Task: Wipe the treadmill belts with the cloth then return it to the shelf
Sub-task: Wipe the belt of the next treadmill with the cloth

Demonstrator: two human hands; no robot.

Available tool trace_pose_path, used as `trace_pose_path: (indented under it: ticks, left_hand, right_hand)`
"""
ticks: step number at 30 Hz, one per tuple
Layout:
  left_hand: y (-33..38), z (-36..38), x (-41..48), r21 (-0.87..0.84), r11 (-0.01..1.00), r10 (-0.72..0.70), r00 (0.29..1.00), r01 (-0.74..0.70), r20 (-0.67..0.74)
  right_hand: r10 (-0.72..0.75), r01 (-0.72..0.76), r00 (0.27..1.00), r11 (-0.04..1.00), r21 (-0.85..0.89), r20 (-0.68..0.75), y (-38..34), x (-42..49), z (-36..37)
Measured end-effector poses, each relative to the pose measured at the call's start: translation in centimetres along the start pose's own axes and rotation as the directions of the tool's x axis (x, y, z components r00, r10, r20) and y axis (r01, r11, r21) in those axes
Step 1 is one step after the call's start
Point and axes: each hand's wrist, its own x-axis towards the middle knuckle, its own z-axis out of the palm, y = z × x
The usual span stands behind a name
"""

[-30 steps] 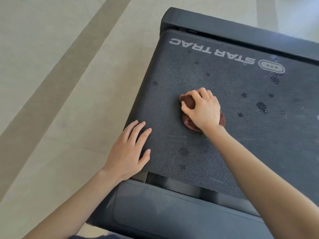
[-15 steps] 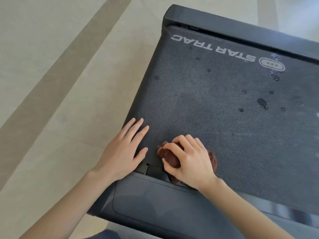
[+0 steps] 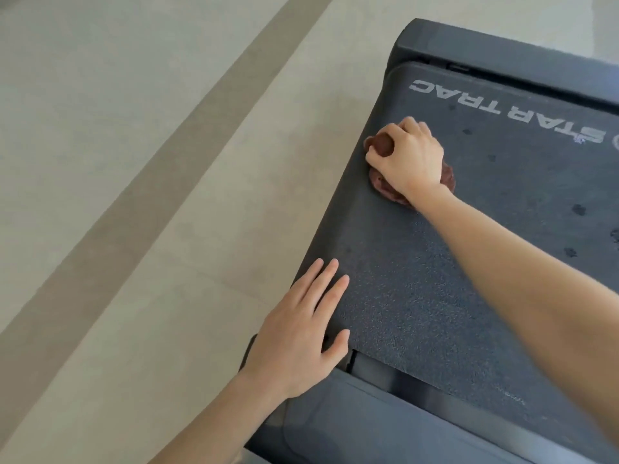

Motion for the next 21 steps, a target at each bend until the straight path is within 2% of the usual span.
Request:
trace_pose_path:
  ticks: [5,8,12,16,18,21]
  left_hand:
    - [0.0,-0.7,-0.4,-0.009,1.0,-0.027,0.999,0.027,-0.027]
    - [-0.2,-0.8,-1.8,-0.01,0.994,-0.109,0.992,0.109,-0.057]
    - [-0.8,-0.7,-4.0,-0.015,0.978,-0.209,0.977,0.209,-0.052]
    - [-0.9,-0.7,-4.8,-0.022,0.969,-0.245,0.969,0.245,-0.036]
    - [-0.7,-0.8,-4.7,-0.029,0.968,-0.25,0.967,0.249,-0.041]
    - [-0.5,-1.0,-4.5,-0.026,0.965,-0.262,0.964,0.261,-0.039]
  right_hand:
    - [-0.047,0.049,0.998,0.998,-0.046,0.048,-0.8,-0.8,-0.4]
    - [-0.164,0.162,0.984,0.986,0.029,0.071,-2.3,-4.8,-1.9]
    - [-0.366,0.352,0.927,0.925,0.145,0.083,-5.1,-13.1,-4.5]
    - [-0.462,0.431,0.878,0.876,0.217,0.124,-6.4,-19.3,-6.2]
    - [-0.468,0.435,0.877,0.87,0.231,0.108,-6.3,-19.4,-6.2]
    - [-0.4,0.381,0.913,0.905,0.189,0.078,-5.7,-16.4,-5.2]
